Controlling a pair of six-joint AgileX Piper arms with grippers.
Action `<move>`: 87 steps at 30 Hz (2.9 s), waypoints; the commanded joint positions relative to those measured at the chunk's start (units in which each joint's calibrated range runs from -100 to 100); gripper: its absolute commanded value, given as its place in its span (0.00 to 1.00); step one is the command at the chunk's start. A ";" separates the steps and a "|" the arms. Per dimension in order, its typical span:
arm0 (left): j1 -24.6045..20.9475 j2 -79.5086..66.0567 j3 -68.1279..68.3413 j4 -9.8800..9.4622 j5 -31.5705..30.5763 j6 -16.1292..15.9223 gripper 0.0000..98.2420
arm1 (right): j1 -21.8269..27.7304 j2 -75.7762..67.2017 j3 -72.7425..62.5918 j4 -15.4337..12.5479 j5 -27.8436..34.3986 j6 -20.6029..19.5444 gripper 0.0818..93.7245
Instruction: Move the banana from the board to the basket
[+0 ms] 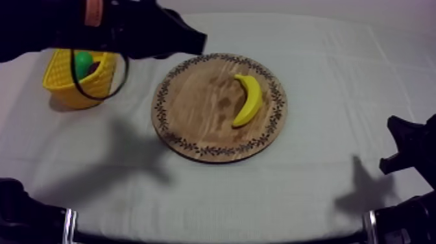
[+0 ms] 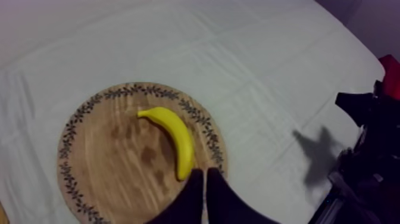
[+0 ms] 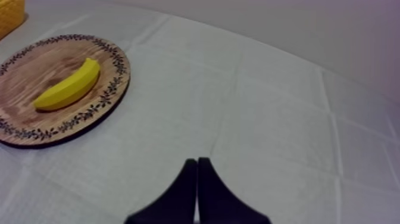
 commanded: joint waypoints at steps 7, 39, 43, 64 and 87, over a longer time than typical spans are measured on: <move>2.28 13.14 -16.92 0.62 12.99 3.14 0.00 | 0.01 0.00 -0.03 0.01 -0.06 0.16 0.00; -0.46 38.87 -41.77 4.99 29.22 9.80 0.80 | 0.01 0.00 -0.03 0.01 -0.06 0.17 0.00; -0.75 40.51 -41.82 4.86 29.16 9.97 0.80 | 0.01 0.00 -0.03 0.01 -0.06 0.17 0.00; -2.82 52.23 -45.57 7.71 30.51 8.16 0.72 | 0.01 0.00 -0.03 0.01 -0.06 0.17 0.00; -3.86 64.72 -58.41 13.41 39.41 5.91 0.72 | 0.01 0.00 -0.03 0.01 -0.06 0.16 0.00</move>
